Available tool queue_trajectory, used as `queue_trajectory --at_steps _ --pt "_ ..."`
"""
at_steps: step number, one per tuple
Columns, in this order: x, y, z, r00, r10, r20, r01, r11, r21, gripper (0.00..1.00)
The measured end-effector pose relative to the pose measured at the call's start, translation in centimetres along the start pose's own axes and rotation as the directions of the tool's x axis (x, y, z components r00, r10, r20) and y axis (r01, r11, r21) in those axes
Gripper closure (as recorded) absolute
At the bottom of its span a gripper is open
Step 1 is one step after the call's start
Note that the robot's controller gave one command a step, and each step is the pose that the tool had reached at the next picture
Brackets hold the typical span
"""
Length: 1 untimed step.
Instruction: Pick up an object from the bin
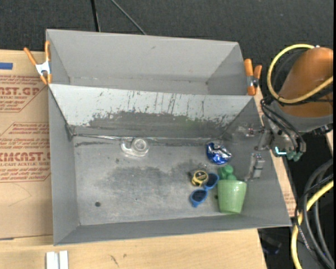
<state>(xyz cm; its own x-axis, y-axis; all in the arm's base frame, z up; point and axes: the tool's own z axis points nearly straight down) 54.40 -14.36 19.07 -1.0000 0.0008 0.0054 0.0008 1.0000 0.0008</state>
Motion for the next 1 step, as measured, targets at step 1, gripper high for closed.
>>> queue_trajectory --at_steps 1 --pt "2.6 2.31 10.12 0.958 -0.286 0.006 0.286 0.958 0.003 0.0"
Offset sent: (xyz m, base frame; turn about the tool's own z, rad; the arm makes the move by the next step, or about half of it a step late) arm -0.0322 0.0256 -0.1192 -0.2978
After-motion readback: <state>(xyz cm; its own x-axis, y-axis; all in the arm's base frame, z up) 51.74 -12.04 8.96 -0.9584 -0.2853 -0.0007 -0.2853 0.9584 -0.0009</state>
